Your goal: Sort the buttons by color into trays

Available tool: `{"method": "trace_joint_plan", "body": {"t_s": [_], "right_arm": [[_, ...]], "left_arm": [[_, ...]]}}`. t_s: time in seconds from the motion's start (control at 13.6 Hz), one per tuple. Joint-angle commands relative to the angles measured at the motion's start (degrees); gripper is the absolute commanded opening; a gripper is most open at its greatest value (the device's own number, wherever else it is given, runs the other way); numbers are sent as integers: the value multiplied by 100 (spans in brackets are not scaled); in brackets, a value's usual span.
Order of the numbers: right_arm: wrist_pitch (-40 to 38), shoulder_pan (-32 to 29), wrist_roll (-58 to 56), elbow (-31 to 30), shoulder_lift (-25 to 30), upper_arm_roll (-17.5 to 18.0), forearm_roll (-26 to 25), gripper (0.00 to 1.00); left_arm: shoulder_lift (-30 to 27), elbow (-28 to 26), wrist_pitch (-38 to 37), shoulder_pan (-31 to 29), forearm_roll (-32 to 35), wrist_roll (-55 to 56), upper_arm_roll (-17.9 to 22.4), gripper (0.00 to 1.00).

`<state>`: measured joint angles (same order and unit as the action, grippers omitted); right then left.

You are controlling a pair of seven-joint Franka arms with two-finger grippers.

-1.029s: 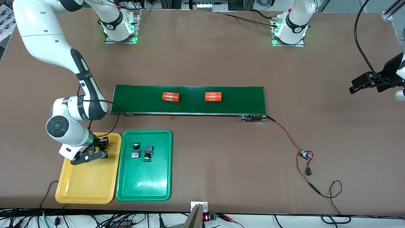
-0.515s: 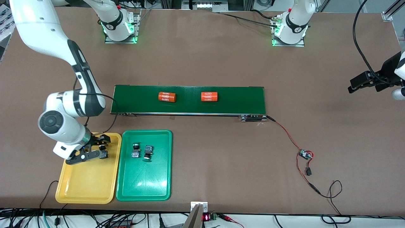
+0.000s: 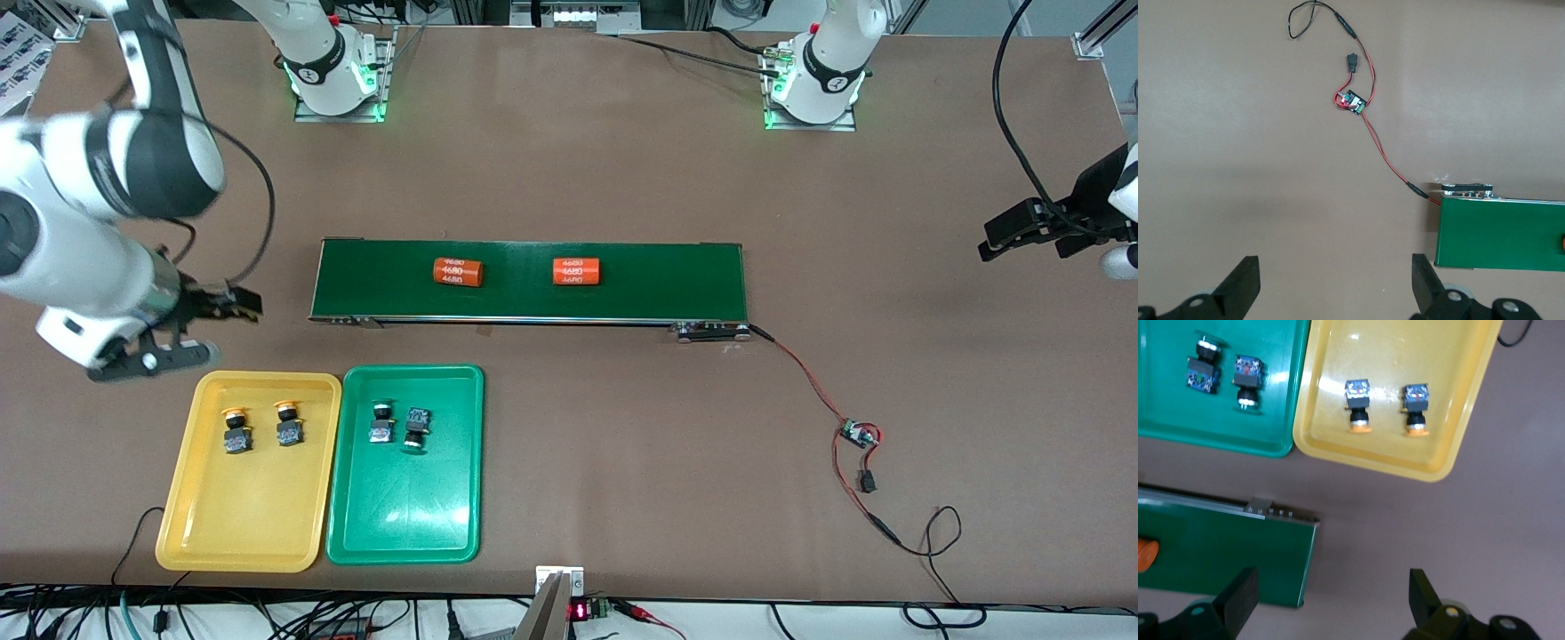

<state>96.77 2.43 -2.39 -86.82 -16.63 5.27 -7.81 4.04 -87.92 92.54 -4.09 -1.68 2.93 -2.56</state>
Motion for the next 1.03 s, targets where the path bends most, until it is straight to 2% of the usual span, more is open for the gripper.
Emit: {"method": "trace_joint_plan", "body": {"t_s": [0.0, 0.15, 0.37, 0.96], "right_arm": [[-87, -32, 28, -730, 843, -17, 113, 100], [-359, -41, 37, -933, 1274, -18, 113, 100], [-387, -50, 37, -1082, 1609, -18, 113, 100], [-413, -94, 99, -1092, 1592, -26, 209, 100]], "left_arm": [[-149, -146, 80, -21, 98, -100, -16, 100], [-140, -164, 168, -30, 98, -99, -7, 100], [-140, -164, 186, -30, 98, -99, 1, 100], [-131, -164, 186, -30, 98, -99, 45, 100]]}}
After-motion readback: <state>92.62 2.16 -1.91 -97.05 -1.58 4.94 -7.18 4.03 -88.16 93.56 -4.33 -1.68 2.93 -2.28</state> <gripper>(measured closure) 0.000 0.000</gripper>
